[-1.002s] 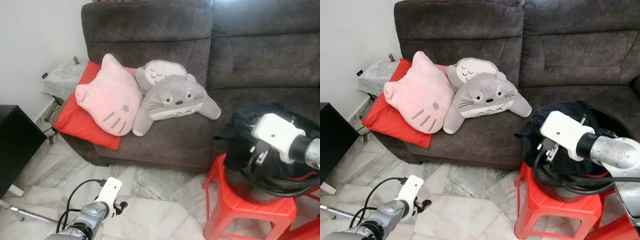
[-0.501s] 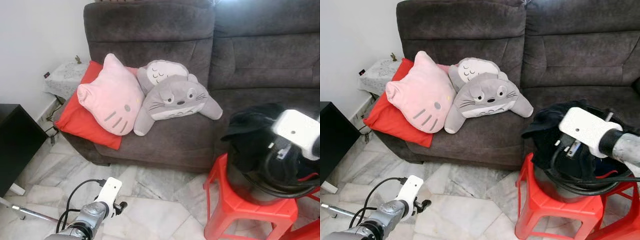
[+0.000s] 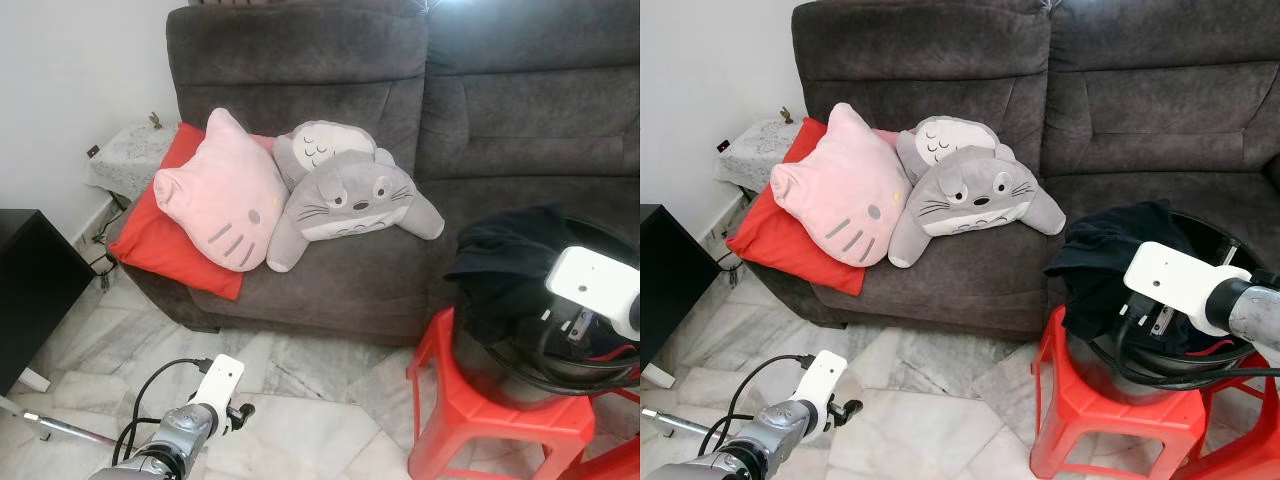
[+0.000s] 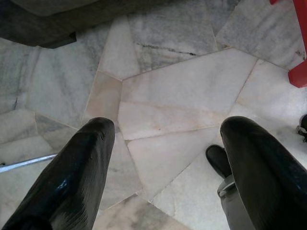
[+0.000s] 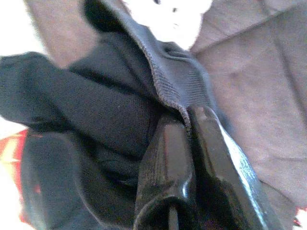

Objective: Hang hanger

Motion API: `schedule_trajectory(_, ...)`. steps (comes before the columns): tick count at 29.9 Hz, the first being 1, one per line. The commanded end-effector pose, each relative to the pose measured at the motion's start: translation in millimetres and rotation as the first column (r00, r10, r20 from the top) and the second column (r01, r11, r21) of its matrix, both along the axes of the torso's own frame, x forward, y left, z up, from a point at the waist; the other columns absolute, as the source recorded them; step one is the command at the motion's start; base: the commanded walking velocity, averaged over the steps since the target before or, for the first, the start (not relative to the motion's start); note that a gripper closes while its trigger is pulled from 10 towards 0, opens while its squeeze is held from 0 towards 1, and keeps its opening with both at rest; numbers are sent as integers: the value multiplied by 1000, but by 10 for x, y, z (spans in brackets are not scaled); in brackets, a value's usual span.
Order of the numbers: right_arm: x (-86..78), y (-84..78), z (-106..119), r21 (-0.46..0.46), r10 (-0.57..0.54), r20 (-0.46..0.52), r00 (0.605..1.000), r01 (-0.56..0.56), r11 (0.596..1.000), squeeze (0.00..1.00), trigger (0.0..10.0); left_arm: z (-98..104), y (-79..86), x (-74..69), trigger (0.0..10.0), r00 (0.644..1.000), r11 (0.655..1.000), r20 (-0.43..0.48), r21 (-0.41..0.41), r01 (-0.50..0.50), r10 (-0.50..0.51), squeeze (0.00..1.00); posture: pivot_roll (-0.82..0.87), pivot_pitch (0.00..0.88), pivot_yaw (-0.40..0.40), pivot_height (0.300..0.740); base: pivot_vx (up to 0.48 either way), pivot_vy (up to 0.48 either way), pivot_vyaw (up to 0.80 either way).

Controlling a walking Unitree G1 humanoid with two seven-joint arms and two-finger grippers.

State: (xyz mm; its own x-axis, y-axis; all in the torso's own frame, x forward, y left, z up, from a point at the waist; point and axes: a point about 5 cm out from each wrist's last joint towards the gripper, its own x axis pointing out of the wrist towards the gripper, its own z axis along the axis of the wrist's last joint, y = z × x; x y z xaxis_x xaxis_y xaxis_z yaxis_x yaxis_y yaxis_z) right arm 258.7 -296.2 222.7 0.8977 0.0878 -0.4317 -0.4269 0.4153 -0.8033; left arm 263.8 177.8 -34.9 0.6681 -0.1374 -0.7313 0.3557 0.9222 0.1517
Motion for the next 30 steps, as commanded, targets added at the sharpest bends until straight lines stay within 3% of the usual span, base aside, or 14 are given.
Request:
schedule_trajectory(1,105,-106,174,-42,-79,152,985,86,995,0,0,-5,68,-15,10000,1000,999,-13,33,7,-7,0,-283,0,145,740,0,0,0)
schedule_trajectory(5,161,-184,251,-57,-127,229,965,143,988,0,0,-5,69,-14,10000,1000,999,-12,33,6,-6,0,-283,0,145,740,0,0,0)
schedule_trajectory(7,212,-116,250,18,-123,245,962,123,992,0,0,-5,67,-14,10000,1000,999,-12,34,7,-6,0,-277,0,144,740,0,0,0)
schedule_trajectory(13,212,142,128,99,-2,173,985,-15,995,0,0,-5,67,-14,10000,1000,999,-11,33,5,-5,0,-277,0,144,740,0,0,0)
schedule_trajectory(21,51,346,53,161,155,40,987,-159,974,0,0,-5,65,-15,10000,1000,999,-13,32,8,-8,0,-277,0,144,740,0,0,0)
schedule_trajectory(30,-1,397,-11,158,194,-29,980,-188,970,0,0,-7,58,-15,10000,1000,999,-13,32,9,-9,0,-278,0,141,740,0,0,0)
